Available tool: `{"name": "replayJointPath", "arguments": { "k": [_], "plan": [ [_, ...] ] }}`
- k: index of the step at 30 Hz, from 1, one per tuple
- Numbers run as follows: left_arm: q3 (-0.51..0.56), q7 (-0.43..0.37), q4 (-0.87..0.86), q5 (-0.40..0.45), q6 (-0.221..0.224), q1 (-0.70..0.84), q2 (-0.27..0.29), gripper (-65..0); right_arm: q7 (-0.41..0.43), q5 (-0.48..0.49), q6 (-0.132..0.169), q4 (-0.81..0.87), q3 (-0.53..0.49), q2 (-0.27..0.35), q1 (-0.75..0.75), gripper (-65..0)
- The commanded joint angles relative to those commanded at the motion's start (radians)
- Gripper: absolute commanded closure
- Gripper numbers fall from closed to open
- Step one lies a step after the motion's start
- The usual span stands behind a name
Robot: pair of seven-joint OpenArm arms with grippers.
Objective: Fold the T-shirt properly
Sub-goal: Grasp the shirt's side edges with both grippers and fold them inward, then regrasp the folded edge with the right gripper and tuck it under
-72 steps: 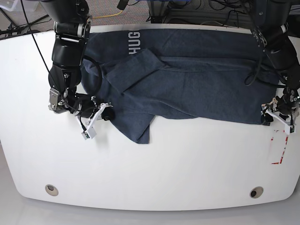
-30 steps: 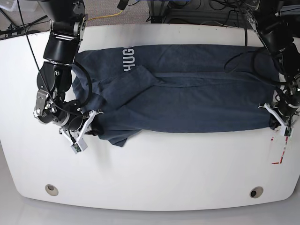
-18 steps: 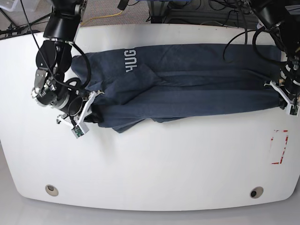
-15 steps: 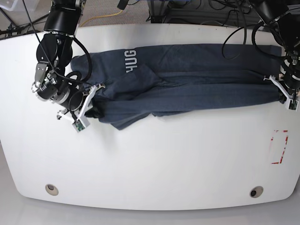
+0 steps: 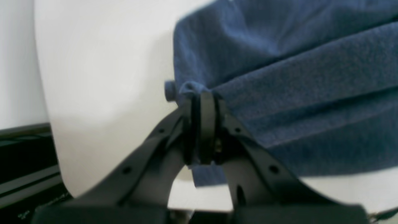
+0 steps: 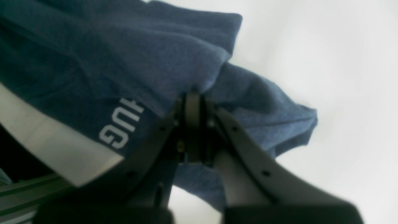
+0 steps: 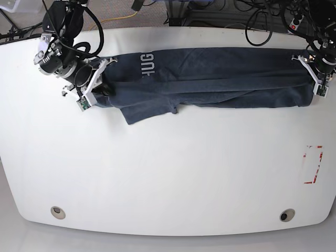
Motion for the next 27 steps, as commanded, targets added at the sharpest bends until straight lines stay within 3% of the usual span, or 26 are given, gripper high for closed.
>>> {"name": "replayJointPath", "arguments": {
  "k": [2, 3, 5, 6, 8, 10, 16, 27],
  "plan": [
    [0.0, 0.0, -0.003, 0.002, 0.0, 0.008, 0.0, -5.7, 0.0, 0.0, 0.0, 0.0, 0.0, 0.0, -0.011, -0.8],
    [0.002, 0.0, -0.008, 0.002, 0.0, 0.009, 0.0, -10.6, -0.002, 0.0, 0.0, 0.0, 0.0, 0.0, -0.02, -4.4],
    [0.002, 0.0, -0.018, 0.002, 0.0, 0.009, 0.0, -20.1, -0.003, 0.002, 0.0, 0.0, 0.003, 0.002, -0.034, -13.0],
    [0.0, 0.0, -0.023, 0.002, 0.0, 0.009, 0.0, -27.4, -0.012, 0.003, 0.0, 0.0, 0.005, 0.002, -0.041, -20.5],
    [-0.002, 0.0, -0.025, 0.002, 0.0, 0.009, -0.002, -35.6, -0.032, 0.003, 0.0, 0.002, 0.006, 0.006, -0.044, -31.2],
    [0.0, 0.0, -0.025, 0.002, 0.0, 0.006, -0.003, -37.8, -0.051, 0.012, 0.0, 0.003, 0.021, 0.026, -0.048, -39.8],
    [-0.008, 0.0, -0.015, -0.006, 0.0, 0.003, -0.003, -37.8, -0.052, 0.12, 0.0, 0.002, 0.068, 0.037, -0.041, -37.6],
    [-0.058, 0.0, 0.012, -0.008, 0.0, -0.087, 0.015, -38.2, -0.055, 0.124, 0.0, -0.005, 0.064, 0.035, 0.041, -37.7]
  ]
}}
